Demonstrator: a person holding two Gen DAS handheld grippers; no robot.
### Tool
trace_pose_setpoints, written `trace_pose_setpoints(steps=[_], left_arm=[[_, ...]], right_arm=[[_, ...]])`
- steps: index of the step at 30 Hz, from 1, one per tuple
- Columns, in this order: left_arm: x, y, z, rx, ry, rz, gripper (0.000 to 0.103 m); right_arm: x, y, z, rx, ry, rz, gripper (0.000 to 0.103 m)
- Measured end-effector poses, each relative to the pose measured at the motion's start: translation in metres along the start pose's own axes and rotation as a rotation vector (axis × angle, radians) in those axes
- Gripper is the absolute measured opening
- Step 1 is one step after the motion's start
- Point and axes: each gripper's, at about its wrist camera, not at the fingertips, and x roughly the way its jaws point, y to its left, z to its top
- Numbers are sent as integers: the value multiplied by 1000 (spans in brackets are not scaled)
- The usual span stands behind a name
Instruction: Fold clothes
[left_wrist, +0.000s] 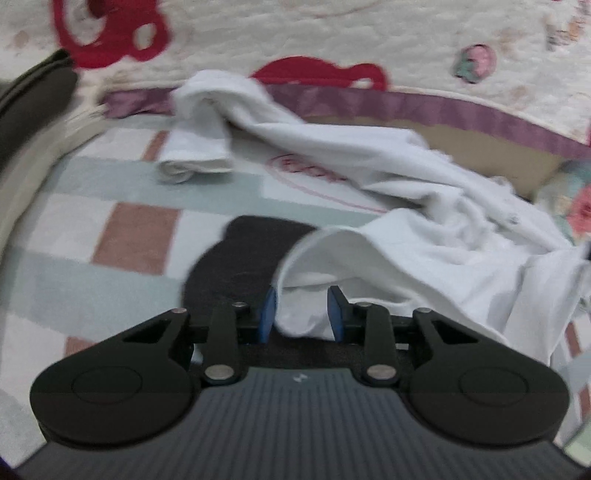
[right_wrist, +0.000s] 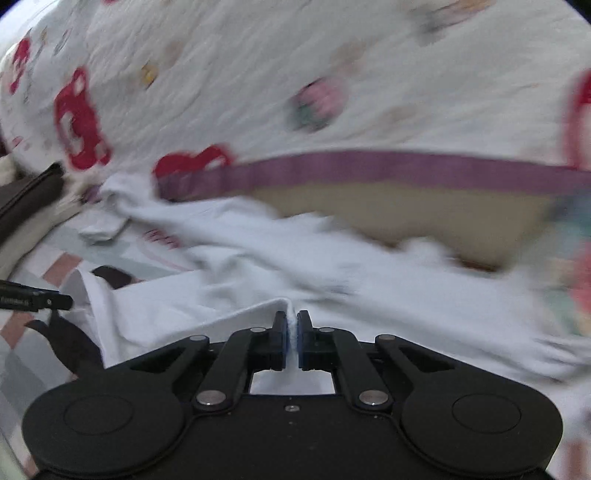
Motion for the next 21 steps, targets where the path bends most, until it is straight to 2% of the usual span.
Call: trace_pose_setpoints(steps=[3, 5, 8, 9, 11, 13, 15, 18, 21], left_arm=[[8, -5, -7, 8, 55, 58, 31], [3, -6, -6, -10, 51, 41, 38], [-4, -10, -5, -34, 49, -17, 47], [-4, -17, -9, 5, 73, -22, 49], [-2, -32, -19, 101, 130, -27, 61], [4, -45, -36, 188, 188, 40, 61], [8, -45, -47, 178, 202, 93, 61], [-4, -38, -50, 135, 134, 136, 61], [-25, -24, -50, 25, 70, 84, 61]], right_arm=[[-54, -39, -21, 93, -31, -115, 6], [-79, -61, -39, 167, -41, -162, 6], [-93, -84, -67, 279, -37, -169, 6], [-93, -89, -74, 309, -36, -164, 6], [-87, -98, -83, 358, -31, -147, 6], [-79, -102, -87, 378, -36, -140, 6], [-72, -103, -88, 393, -47, -143, 6], [-76, -95, -89, 366, -89, -164, 6], [-100, -98, -86, 344, -134, -182, 6]])
